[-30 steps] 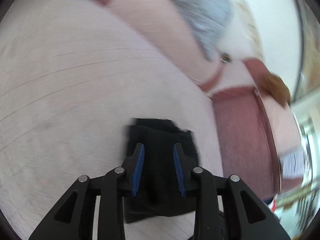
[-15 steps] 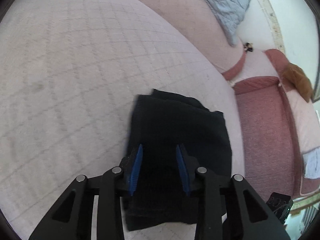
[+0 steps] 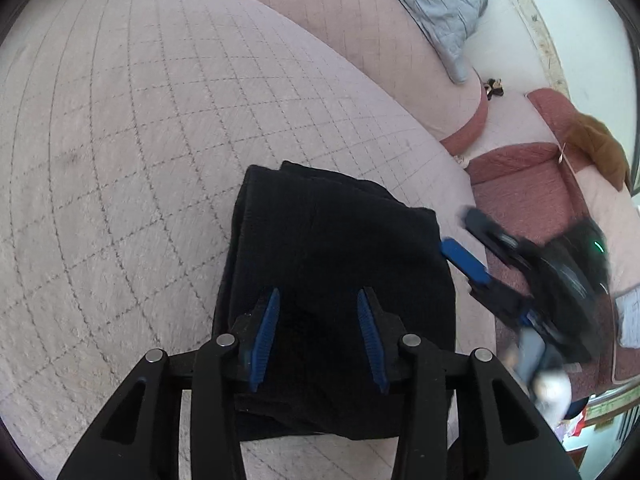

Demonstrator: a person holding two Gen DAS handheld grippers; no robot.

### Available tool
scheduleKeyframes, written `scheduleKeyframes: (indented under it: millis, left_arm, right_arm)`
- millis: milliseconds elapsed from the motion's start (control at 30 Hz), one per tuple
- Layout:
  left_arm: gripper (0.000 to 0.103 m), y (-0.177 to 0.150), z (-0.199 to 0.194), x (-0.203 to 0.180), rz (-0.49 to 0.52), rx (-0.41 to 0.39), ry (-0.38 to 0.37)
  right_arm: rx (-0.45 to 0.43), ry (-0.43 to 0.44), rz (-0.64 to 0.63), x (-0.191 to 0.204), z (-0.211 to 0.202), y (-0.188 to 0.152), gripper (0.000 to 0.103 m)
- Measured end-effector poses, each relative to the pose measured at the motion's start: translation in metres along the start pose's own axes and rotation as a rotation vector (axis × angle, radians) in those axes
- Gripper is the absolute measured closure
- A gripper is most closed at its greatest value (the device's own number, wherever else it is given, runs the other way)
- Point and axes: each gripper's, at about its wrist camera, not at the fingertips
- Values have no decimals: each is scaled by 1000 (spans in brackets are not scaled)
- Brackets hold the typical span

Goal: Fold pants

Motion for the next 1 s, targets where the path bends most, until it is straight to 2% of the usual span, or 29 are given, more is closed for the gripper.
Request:
scheduleKeyframes:
  millis: [100,200,300,400,500,567,600,667,733,800,900,1000]
  left_arm:
    - [64,2,-4,4,-3,6,-22]
    - [64,0,-9,8,0,17,-22]
    - [63,1,-26,0,9,-7,-63]
    - [55,14,-35,-10,10,-38,-76]
    - [53,32,-27,-7,-10,-61,2]
    - [52,41,-12,1,-21,-35,93]
    - [52,43,-6,6,-31,-10,116]
    - [52,42,2,17,-71,43,122]
    - [52,35,-5,18,-86,34,107]
    - [52,22,-20,9,-39,6,115]
    - [52,-8,-51,-14,87,-66,166]
    - [52,-43,-86,-41,227,-203,277]
  right_arm:
    - [9,-98,22,-16,20,18,40]
    - [-26,-145,77,-34,15,31,40]
    - [-80,-105,106,-40,-13,27,38]
    - [-101,-58,87,-36,-40,5,38]
    - [-92,-65,36,-31,-61,-32,37]
    - [-90,-74,4,-28,-70,-58,36]
    - [-89,-84,-5,-30,-73,-70,36]
    - [-91,-97,-10,-32,-78,-90,36]
    - [-97,-104,-3,-36,-85,-108,36]
    - [-110,-119,-12,-37,-92,-122,36]
    - [-125,-130,-30,-33,-101,-139,36]
    - [-135,-143,-39,-31,-106,-155,35]
Point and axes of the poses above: each gripper's, at about its wrist camera, not at the fingertips, and z roughly the way its jaws point, x to its left, y to its top, and after that the axes turned 3 degrees about -y, right-handed
